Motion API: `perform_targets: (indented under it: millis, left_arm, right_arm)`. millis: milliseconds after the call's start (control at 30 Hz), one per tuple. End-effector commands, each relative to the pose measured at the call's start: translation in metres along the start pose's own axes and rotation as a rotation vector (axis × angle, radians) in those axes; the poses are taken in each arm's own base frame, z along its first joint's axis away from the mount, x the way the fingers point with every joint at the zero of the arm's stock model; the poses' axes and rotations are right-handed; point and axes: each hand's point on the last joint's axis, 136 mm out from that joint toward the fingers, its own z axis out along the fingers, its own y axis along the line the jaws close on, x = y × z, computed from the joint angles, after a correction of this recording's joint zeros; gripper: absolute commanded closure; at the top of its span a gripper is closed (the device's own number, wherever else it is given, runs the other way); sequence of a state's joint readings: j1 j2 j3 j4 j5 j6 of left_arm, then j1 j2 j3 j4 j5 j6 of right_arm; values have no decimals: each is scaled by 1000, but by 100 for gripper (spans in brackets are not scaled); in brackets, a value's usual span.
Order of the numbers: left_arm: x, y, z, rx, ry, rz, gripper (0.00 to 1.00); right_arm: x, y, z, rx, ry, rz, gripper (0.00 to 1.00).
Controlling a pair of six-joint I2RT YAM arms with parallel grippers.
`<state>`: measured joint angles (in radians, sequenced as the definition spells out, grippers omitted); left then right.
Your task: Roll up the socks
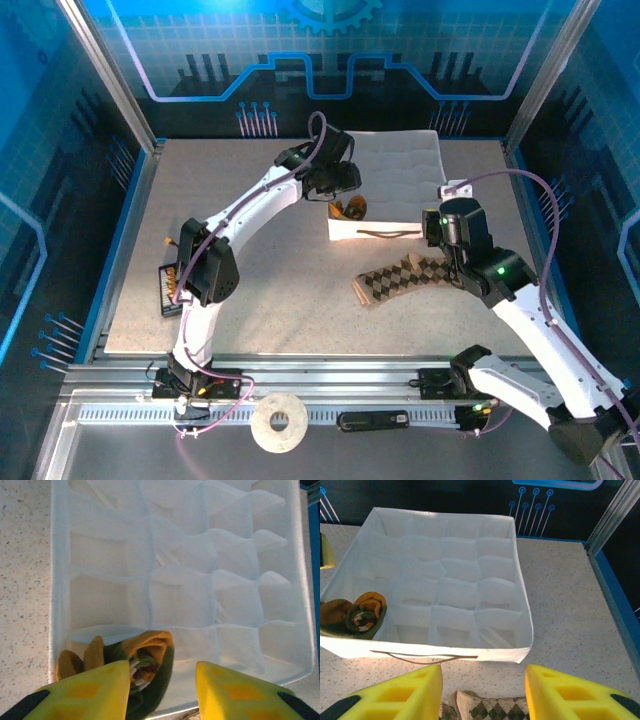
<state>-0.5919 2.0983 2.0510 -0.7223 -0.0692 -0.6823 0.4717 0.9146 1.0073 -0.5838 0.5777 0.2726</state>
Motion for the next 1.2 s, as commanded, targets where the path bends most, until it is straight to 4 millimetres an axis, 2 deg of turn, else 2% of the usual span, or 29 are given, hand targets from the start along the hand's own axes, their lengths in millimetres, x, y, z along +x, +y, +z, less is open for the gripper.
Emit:
perform_targets:
  millis: [0,133,267,367,400,467,567,700,800,900,1033,1167]
  left_arm:
    - [15,4,9,-22,78,-13,61]
    - [11,-2,20,-37,88,15,62]
    - [22,6,27,-115,129,74,70]
    - [26,27,9,-231,134,44,76]
    - [27,33,1,-254,135,21,76]
    - [30,36,-13,-261,145,-14,67]
    - [40,40,-30,-292,181,-66,66]
    - [53,55,-38,-372,234,-106,65]
    - [57,57,-28,-377,259,-108,62]
    - [49,48,-16,-347,233,-93,63]
    - [36,37,-3,-301,185,-73,71]
    - [44,46,15,-322,246,-73,80]
  right_arm:
    - [5,1,4,-15,24,25,55]
    - [10,2,6,-22,38,33,56]
    - [12,2,8,-23,46,36,56]
    - [14,3,9,-30,58,38,57]
    - [16,4,10,-34,65,38,57]
    - [18,5,11,-41,76,42,57]
    - [21,7,13,-49,87,52,58]
    - [21,9,16,-54,94,56,58]
    - [20,11,17,-60,95,61,59]
    - [20,13,18,-68,98,64,59]
    - [22,13,17,-68,102,66,60]
    - [23,10,16,-63,100,65,60]
